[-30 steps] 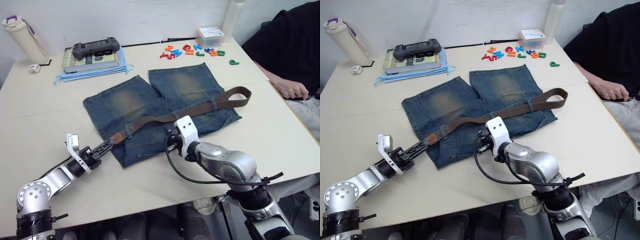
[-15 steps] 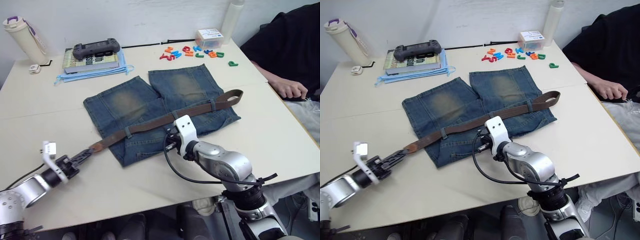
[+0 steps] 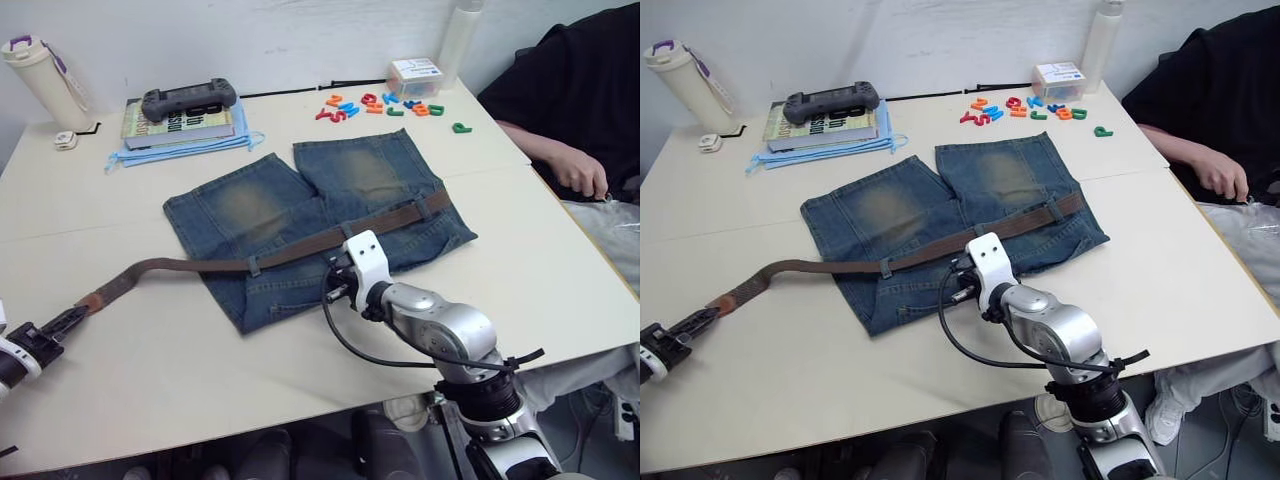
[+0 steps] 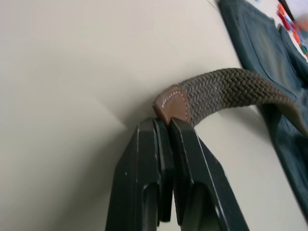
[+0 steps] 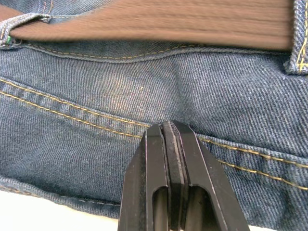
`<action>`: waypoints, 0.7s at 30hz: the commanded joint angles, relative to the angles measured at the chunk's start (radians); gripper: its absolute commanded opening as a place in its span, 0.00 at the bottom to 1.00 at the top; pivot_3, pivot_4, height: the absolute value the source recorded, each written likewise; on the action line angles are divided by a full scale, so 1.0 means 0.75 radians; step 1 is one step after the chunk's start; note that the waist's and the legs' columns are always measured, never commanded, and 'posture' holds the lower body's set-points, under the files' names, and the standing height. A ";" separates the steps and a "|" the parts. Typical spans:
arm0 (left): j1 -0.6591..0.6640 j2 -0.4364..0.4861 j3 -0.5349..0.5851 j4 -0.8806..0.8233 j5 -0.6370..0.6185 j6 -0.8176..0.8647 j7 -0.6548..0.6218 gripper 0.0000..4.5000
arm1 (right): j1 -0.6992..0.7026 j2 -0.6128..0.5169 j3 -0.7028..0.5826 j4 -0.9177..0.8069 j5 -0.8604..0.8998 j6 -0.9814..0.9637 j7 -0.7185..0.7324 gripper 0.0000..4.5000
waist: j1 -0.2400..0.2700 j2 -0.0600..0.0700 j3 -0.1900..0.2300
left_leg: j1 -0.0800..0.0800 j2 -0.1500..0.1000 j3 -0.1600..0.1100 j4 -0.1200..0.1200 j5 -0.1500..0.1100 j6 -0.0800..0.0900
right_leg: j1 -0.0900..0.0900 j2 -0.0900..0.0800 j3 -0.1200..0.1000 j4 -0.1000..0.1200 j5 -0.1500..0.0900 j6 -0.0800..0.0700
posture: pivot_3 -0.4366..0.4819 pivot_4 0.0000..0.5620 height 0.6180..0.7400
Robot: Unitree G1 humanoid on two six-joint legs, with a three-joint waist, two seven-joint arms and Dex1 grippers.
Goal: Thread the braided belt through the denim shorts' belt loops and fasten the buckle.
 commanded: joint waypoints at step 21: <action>-0.183 0.048 0.026 0.532 0.276 -0.423 -0.088 0.35 | 0.009 0.036 -0.021 0.010 -0.106 0.026 0.058 0.00 | -0.001 0.001 -0.001 | 0.002 0.002 0.002 -0.001 0.000 -0.001 | 0.000 0.000 0.001 0.003 0.000 0.000 | 0.48 0.27 0.93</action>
